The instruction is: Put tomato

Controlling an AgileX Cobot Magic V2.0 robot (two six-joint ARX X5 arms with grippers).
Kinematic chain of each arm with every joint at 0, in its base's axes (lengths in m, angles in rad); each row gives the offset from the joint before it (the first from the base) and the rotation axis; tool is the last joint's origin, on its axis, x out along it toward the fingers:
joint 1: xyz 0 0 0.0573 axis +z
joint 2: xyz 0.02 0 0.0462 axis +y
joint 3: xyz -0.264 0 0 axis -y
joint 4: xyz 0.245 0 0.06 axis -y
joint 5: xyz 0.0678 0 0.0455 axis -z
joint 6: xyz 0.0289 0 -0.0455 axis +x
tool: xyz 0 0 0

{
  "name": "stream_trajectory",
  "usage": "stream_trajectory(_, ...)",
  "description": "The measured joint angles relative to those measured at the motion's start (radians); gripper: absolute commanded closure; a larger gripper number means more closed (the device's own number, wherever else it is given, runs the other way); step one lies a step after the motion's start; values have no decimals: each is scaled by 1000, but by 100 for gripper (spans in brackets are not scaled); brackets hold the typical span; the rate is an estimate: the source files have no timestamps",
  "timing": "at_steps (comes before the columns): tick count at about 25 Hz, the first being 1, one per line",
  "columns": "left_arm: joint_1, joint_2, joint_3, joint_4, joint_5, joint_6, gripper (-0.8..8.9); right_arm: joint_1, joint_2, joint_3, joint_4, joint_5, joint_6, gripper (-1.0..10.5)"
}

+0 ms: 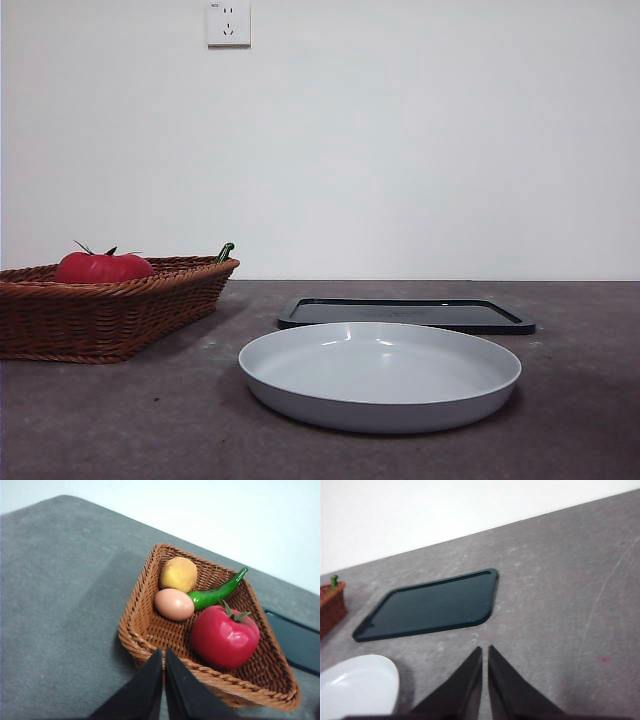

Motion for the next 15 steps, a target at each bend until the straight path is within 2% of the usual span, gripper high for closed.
stream_trajectory(6, 0, 0, 27, -63, 23, -47, 804, 0, 0, 31, -63, -13, 47, 939)
stream_trajectory(15, 0, 26, 161, -170, 43, -79, 804, 0, 11, 195, -130, -14, 51, 939)
